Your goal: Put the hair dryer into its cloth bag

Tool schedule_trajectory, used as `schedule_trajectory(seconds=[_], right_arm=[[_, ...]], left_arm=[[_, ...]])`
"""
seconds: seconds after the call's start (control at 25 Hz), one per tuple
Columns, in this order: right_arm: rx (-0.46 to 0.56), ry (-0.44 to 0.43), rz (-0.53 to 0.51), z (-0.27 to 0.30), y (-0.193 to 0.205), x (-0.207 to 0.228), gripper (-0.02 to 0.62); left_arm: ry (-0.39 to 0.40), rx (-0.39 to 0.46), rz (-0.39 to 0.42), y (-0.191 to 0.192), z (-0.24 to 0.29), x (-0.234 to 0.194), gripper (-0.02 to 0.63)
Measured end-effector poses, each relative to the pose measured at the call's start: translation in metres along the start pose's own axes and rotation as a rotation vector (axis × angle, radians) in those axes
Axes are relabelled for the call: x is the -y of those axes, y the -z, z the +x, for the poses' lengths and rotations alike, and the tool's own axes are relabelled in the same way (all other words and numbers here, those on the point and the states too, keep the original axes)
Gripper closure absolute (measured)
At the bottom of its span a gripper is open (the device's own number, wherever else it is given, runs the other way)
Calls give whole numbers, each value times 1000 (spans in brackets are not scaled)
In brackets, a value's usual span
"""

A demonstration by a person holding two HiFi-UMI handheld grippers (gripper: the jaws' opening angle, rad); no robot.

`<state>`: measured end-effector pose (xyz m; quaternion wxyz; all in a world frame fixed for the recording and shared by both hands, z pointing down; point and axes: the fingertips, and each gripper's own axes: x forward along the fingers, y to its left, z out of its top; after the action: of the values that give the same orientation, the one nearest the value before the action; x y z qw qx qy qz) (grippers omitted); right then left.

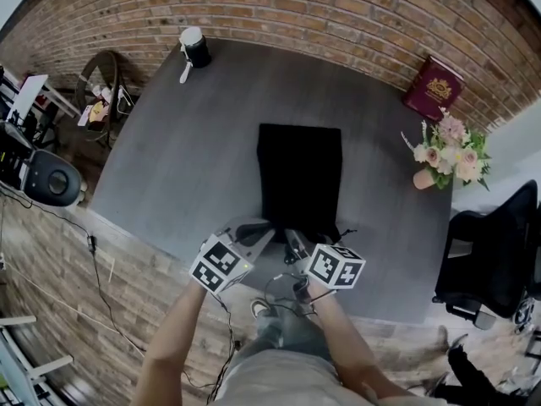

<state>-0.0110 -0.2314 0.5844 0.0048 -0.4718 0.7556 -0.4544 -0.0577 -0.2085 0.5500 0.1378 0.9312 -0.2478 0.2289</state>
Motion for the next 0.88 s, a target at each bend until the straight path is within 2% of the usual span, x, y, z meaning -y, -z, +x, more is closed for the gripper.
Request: schedule_trajectory(seconds=[0.44,0.88], right_arm=[[137,-43,86,12,-29,0,414],[200,-78,116,31,-49,5,414]], left_arm=[[43,18,50,-11,2,8,586],[76,9,62,-16,7,18,586]])
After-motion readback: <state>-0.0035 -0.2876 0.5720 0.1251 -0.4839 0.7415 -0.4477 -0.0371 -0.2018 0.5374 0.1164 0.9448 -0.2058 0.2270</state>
